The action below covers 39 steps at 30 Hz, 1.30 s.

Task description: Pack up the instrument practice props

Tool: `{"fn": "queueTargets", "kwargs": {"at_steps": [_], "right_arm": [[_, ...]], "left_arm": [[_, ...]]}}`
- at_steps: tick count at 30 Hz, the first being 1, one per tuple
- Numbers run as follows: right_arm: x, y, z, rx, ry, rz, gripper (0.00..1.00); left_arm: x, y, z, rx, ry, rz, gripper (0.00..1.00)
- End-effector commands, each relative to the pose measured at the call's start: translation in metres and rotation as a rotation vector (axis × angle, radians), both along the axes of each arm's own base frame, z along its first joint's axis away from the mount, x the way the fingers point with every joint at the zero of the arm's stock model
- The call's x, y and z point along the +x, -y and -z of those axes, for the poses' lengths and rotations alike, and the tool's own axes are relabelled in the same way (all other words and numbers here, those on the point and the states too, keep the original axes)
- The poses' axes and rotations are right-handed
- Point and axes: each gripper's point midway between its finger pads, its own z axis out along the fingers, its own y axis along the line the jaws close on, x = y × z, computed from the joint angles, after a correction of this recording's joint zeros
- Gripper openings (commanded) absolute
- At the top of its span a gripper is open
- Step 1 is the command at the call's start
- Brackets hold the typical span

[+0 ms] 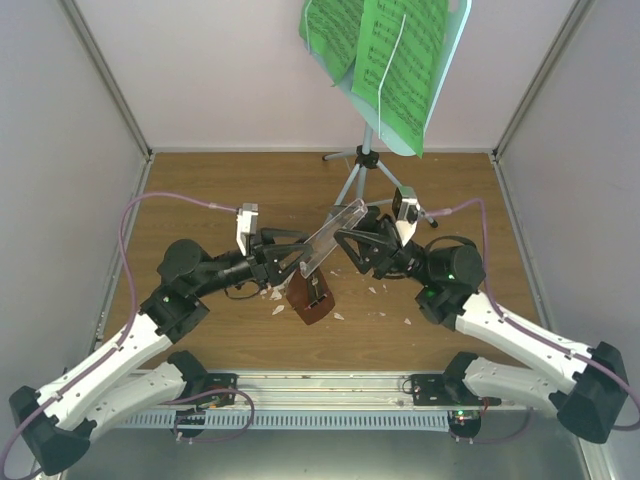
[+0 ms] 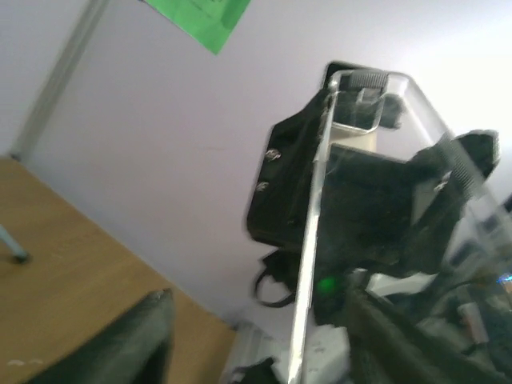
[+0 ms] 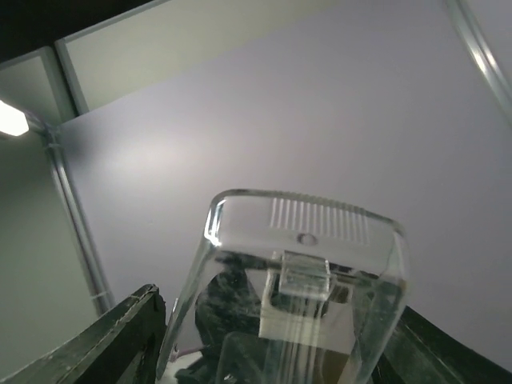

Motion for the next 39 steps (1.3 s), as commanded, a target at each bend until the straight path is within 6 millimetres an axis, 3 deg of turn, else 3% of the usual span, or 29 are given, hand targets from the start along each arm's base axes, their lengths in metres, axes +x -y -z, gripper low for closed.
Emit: {"fn": "queueTargets", "kwargs": {"at_steps": [1,3,6,11,16,22,27,34,39], "right_arm": [[0.008,0.007,0.002,-0.034,0.041,0.128,0.54],[0.014,0.009,0.009,-0.078,0.052,0.192,0.54],[0.023,0.011,0.022,-0.156,0.059,0.278,0.53],[0.032,0.015,0.052,-0.285,0.053,0.377,0.52],[0.032,0.013,0.084,-0.395,0.057,0.418,0.50],[0.028,0.011,0.141,-0.625,0.058,0.529,0.48],[0.018,0.006,0.187,-0.768,0.046,0.585,0.48],[0.006,-0.012,0.234,-0.817,-0.010,0.611,0.49],[0.005,-0.015,0.251,-0.812,-0.038,0.602,0.50]], "left_arm": [[0.008,-0.014,0.006,0.048,-0.005,-0.098,0.72],[0.014,-0.023,0.019,0.080,-0.040,-0.149,0.84],[0.018,-0.035,0.043,0.126,-0.110,-0.196,0.92],[0.026,-0.051,0.085,0.218,-0.216,-0.261,0.96],[0.036,-0.059,0.110,0.304,-0.258,-0.298,0.98],[0.075,-0.077,0.096,0.558,-0.063,-0.380,0.99],[0.097,-0.062,0.098,0.571,-0.013,-0.232,0.99],[0.085,-0.044,0.138,0.510,-0.103,-0.067,0.95],[0.075,-0.034,0.161,0.461,-0.182,0.032,0.89]]}}
